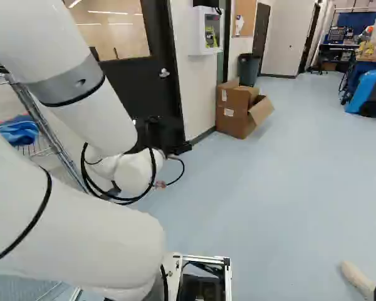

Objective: Open the door and move inside

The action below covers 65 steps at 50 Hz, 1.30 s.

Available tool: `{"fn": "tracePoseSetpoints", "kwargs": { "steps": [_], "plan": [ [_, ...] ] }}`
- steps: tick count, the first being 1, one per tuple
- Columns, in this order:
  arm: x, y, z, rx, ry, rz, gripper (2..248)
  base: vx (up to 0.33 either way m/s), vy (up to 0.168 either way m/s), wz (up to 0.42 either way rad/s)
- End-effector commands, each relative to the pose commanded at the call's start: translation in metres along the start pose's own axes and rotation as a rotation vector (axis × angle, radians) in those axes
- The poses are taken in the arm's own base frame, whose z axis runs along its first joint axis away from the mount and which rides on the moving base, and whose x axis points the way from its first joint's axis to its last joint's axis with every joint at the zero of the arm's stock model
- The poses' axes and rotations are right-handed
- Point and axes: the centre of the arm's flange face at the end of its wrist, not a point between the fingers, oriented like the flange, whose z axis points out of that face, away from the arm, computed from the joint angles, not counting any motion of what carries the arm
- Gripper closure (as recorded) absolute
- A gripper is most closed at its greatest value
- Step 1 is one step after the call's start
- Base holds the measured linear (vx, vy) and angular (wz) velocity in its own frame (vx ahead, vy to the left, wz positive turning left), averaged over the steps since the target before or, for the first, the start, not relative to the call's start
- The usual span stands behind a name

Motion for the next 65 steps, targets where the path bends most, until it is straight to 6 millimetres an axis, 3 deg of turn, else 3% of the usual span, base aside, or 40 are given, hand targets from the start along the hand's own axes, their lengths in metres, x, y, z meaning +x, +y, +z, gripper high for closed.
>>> {"fn": "tracePoseSetpoints", "kwargs": {
  "steps": [65],
  "plan": [
    [0.0000, 0.0000, 0.0000, 0.000, 0.000, 0.000, 3, 0.011, -0.001, 0.000]
  ]
}}
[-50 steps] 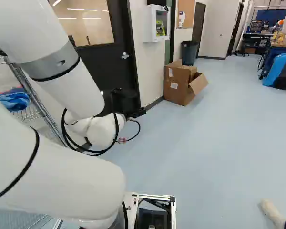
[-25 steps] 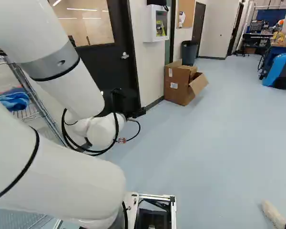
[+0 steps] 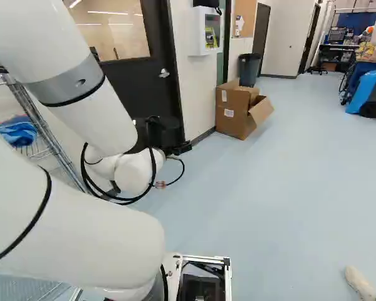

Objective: Open the door and move inside

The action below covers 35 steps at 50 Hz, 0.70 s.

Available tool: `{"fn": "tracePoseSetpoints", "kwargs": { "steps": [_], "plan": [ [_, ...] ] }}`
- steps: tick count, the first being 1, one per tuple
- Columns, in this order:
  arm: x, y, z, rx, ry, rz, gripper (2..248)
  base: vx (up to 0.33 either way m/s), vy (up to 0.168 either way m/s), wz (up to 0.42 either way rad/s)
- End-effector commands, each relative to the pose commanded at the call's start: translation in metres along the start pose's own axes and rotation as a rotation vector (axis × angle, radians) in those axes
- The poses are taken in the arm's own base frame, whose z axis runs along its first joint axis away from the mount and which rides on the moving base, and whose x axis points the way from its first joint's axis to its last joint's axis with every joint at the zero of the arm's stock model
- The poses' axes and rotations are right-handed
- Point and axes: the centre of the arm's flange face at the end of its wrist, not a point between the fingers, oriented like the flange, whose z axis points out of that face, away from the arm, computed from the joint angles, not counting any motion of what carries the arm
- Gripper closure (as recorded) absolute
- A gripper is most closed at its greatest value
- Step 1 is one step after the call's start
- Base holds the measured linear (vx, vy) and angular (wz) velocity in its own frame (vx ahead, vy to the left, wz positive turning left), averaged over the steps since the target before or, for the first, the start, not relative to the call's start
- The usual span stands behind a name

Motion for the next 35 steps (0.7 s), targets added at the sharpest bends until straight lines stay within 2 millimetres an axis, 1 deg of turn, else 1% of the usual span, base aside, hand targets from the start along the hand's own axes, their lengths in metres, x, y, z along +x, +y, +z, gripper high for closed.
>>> {"fn": "tracePoseSetpoints", "kwargs": {
  "steps": [17, 35],
  "plan": [
    [0.0000, 0.0000, 0.0000, 0.000, 0.000, 0.000, 3, 0.124, -0.053, -0.003],
    [0.0000, 0.0000, 0.0000, 0.000, 0.000, 0.000, 3, 0.193, -0.089, 0.001]
  ]
}}
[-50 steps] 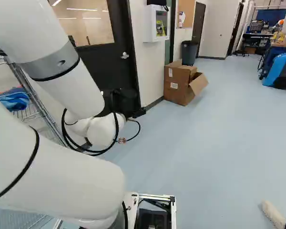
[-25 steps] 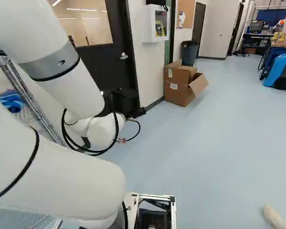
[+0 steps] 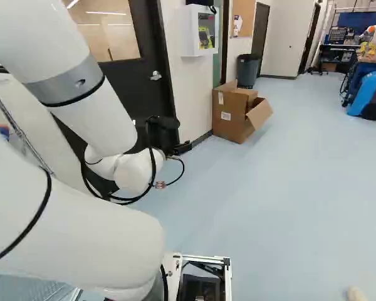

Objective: Open the door and move inside

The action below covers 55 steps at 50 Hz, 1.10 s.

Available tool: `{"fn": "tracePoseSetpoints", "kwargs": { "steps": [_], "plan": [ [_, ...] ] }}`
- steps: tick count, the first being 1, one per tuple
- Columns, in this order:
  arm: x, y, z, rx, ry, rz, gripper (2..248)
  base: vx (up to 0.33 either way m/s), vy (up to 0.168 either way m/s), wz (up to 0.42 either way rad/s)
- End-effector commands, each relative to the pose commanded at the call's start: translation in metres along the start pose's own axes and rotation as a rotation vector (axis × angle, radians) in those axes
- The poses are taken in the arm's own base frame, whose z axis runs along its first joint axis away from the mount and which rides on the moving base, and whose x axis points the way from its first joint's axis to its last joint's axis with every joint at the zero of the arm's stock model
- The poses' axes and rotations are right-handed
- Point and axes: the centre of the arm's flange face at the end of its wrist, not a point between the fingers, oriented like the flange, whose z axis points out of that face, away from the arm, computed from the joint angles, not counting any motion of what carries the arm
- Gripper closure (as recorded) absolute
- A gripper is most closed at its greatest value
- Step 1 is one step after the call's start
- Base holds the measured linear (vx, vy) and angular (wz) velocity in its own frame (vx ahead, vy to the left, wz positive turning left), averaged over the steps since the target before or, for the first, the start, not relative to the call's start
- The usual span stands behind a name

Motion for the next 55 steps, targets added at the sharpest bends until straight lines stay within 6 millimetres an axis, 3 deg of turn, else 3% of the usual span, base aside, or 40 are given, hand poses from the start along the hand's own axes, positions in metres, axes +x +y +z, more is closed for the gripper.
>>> {"fn": "tracePoseSetpoints", "kwargs": {
  "steps": [31, 55],
  "plan": [
    [0.0000, 0.0000, 0.0000, 0.000, 0.000, 0.000, 3, 0.232, -0.067, 0.002],
    [0.0000, 0.0000, 0.0000, 0.000, 0.000, 0.000, 3, 0.228, -0.014, 0.144]
  ]
}}
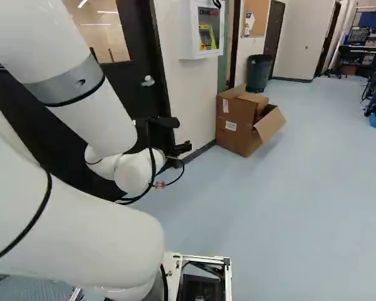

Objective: Open the door and move inside

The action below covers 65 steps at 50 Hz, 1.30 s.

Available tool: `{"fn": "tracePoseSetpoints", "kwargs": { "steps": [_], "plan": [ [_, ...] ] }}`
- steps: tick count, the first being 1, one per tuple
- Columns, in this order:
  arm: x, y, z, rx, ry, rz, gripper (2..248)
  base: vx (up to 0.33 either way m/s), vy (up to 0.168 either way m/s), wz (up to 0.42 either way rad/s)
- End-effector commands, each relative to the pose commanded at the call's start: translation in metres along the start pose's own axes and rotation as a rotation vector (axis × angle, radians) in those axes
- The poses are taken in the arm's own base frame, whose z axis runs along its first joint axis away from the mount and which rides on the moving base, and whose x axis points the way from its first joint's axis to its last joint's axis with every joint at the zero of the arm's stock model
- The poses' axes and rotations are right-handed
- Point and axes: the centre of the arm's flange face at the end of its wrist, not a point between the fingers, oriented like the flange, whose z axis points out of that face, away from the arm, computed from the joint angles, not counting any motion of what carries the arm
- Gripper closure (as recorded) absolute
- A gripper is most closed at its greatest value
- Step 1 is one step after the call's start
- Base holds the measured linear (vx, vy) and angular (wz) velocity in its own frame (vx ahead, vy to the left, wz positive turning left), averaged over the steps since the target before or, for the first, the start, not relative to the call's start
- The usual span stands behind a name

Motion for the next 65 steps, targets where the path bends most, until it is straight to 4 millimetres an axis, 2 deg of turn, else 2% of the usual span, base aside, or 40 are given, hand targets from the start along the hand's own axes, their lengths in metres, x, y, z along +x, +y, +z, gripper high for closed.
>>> {"fn": "tracePoseSetpoints", "kwargs": {
  "steps": [65],
  "plan": [
    [0.0000, 0.0000, 0.0000, 0.000, 0.000, 0.000, 3, 0.212, 0.002, 0.214]
  ]
}}
